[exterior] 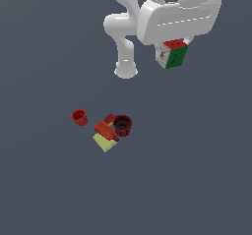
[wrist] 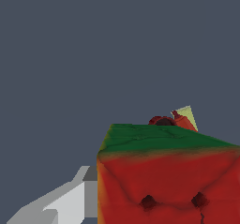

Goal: Pick up a designated object from a clutter of objects.

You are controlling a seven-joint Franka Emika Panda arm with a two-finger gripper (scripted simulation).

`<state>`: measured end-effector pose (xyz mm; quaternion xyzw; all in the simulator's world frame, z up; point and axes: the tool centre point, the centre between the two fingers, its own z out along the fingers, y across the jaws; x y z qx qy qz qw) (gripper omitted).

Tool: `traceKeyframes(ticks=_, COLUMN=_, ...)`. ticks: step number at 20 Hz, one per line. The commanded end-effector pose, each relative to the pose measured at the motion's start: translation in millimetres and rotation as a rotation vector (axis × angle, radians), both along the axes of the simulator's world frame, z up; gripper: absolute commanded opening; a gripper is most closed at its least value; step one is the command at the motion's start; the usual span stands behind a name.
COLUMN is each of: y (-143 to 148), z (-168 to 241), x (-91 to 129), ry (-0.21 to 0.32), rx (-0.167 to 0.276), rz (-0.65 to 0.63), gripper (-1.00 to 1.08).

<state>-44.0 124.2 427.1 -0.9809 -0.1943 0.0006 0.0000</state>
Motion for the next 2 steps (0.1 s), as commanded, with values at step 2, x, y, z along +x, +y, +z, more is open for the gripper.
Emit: traceKeyframes(ticks=2, y=0.0, z=3.9, x=0.8, ry=-0.001, rx=0.0, rz=0.0, gripper=-1.0)
